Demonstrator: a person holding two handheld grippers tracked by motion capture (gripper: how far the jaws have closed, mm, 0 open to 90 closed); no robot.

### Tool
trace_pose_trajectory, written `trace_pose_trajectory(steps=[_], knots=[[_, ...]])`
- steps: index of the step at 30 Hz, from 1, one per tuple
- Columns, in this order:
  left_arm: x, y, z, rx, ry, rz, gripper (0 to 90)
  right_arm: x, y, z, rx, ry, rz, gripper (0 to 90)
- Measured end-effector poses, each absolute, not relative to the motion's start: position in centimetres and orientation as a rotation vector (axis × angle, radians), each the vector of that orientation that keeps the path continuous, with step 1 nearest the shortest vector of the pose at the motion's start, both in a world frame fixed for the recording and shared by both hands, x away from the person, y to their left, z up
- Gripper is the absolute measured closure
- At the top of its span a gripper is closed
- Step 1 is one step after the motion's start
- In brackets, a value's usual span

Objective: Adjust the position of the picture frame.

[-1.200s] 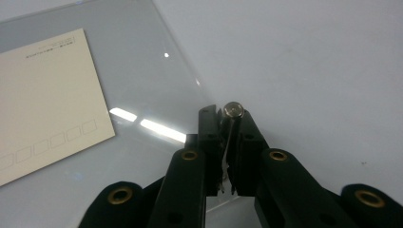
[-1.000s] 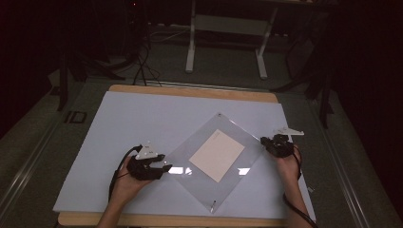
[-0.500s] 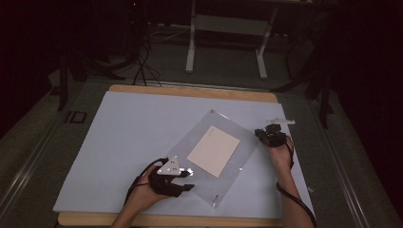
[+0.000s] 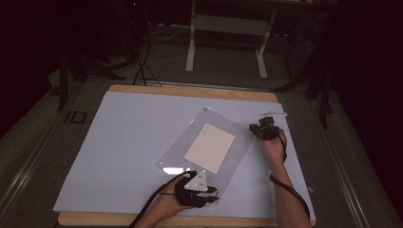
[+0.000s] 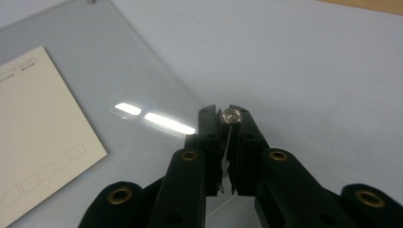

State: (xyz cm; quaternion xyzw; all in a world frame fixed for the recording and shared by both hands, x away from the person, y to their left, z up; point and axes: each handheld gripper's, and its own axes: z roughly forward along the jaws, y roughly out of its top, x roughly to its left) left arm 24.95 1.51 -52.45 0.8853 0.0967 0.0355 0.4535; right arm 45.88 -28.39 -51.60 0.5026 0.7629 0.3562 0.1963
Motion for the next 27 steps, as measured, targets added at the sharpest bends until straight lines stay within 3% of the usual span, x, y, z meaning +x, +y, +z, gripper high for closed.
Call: trace_pose_trajectory(steps=[4, 6, 8, 14, 19, 27], knots=[[24.7, 1.0, -52.5, 2.184, 0.211, 0.114, 75.1, 46.1, -28.3, -51.6, 1.407, 2.138, 0.998, 84.7], [24.2, 0.1, -52.4, 2.216, 0.181, 0.24, 82.0, 46.3, -27.9, -51.5, 1.41, 2.148, 0.994, 84.7], [23.4, -0.3, -52.0, 2.246, 0.134, 0.357, 82.4, 46.5, -27.5, -51.4, 1.412, 2.15, 0.983, 84.8], [22.8, 0.1, -50.7, 2.244, 0.147, 0.393, 81.3, 47.2, -25.8, -50.4, 1.381, 2.167, 1.01, 84.3], [21.2, -1.1, -50.5, 2.328, 0.084, 0.459, 81.2, 48.4, -19.9, -49.6, 1.291, 2.237, 1.087, 83.7], [21.8, -1.7, -50.9, 2.338, 0.145, 0.463, 82.6, 49.2, -9.6, -48.7, 1.154, 2.358, 1.144, 82.9]])
